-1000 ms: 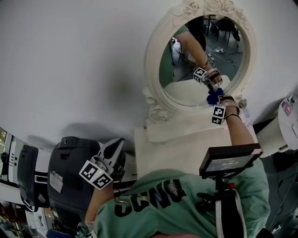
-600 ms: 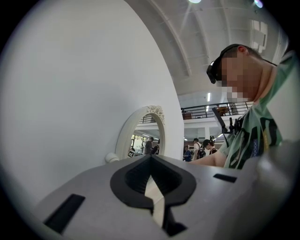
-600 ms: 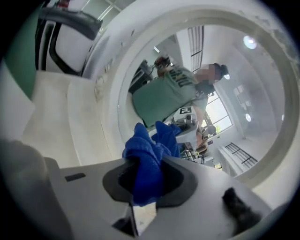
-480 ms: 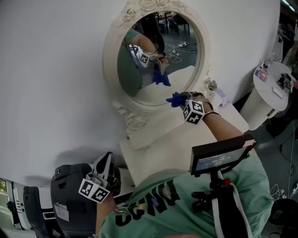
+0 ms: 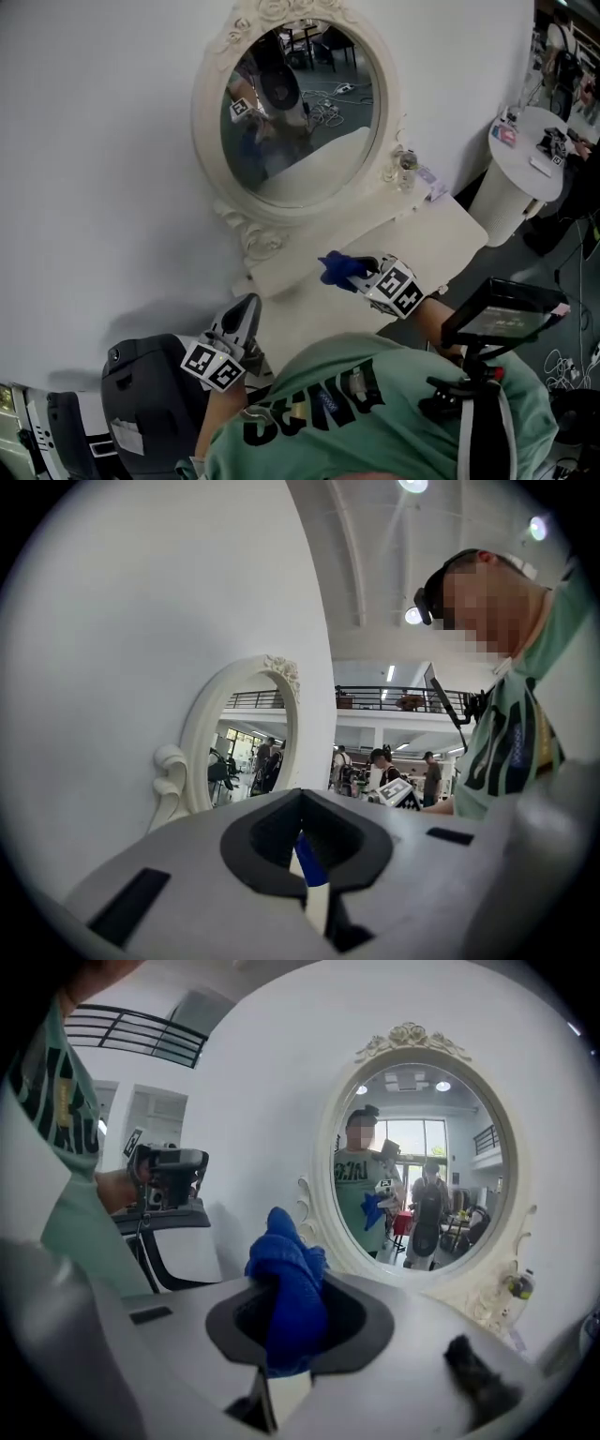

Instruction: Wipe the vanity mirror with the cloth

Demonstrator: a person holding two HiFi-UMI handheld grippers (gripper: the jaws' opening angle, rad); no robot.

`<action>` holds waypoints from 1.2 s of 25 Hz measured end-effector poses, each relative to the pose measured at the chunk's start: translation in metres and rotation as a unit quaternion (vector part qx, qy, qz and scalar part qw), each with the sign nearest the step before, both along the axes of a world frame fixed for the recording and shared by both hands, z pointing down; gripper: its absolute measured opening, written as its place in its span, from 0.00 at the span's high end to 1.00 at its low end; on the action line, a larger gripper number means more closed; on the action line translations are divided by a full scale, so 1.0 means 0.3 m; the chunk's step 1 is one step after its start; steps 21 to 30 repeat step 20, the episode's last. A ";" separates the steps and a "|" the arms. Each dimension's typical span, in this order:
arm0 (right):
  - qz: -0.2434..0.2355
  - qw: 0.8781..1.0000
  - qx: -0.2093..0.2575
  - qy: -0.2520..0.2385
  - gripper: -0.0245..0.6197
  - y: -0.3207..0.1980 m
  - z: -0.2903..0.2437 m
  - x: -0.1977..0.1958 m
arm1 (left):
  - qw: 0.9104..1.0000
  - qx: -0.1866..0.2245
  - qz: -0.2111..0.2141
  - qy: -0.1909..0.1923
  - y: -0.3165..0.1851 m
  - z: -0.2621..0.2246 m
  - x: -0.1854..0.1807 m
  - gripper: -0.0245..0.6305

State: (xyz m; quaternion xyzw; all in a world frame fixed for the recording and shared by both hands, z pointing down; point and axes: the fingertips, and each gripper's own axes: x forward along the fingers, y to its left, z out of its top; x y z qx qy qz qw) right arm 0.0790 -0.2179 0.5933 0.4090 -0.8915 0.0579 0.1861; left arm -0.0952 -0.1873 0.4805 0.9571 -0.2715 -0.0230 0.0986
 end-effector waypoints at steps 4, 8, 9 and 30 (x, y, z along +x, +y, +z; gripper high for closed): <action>0.018 1.000 -0.009 -0.007 0.86 0.039 0.021 0.006 | 1.000 -0.011 0.019 0.007 -0.007 0.016 0.020 0.95; 0.020 1.000 -0.003 -0.011 0.86 0.062 0.019 -0.019 | 0.999 -0.008 0.031 0.007 -0.009 0.008 0.027 0.95; 0.020 1.000 -0.001 -0.013 0.86 0.065 0.013 -0.023 | 0.999 -0.006 0.032 0.007 -0.007 0.004 0.028 0.95; -0.005 1.000 0.013 -0.009 0.86 0.055 -0.033 -0.050 | 1.000 -0.004 0.009 0.015 0.019 -0.001 -0.001 0.95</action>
